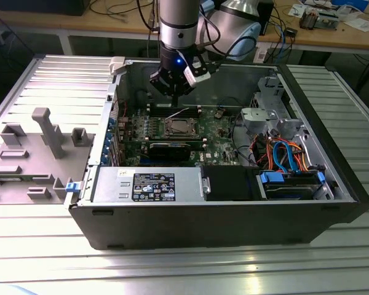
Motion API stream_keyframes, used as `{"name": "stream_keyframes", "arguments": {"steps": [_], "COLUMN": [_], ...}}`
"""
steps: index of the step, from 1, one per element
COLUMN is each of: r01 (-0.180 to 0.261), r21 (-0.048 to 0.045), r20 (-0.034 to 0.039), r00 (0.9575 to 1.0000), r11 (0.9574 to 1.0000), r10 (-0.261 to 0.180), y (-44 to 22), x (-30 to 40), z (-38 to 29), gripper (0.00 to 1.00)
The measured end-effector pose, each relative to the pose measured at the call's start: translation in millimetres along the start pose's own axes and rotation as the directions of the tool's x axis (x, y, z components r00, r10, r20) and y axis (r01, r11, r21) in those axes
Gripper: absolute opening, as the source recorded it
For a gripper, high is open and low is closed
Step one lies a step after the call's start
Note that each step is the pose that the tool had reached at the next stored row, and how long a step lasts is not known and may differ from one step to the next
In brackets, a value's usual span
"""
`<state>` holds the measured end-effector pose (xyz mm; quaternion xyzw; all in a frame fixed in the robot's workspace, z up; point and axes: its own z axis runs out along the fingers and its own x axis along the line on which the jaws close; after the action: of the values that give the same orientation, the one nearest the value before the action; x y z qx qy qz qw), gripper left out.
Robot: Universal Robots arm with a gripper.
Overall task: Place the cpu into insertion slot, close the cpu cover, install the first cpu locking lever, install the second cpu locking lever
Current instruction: 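Install the first cpu locking lever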
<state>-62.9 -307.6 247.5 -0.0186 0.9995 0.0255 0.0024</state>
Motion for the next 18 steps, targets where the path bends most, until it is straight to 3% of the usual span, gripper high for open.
{"name": "stream_keyframes", "arguments": {"steps": [6,18], "r01": [-0.004,0.004], "r21": [-0.0002,0.0016], "r20": [0.0004,-0.0003], "r00": [1.0000,1.0000], "r11": [1.0000,1.0000], "r10": [0.004,-0.004], "y": [0.1,2.5], "x": [-5.9,-13.7], "z": [2.5,14.2], "gripper": [0.11,0.11]}}
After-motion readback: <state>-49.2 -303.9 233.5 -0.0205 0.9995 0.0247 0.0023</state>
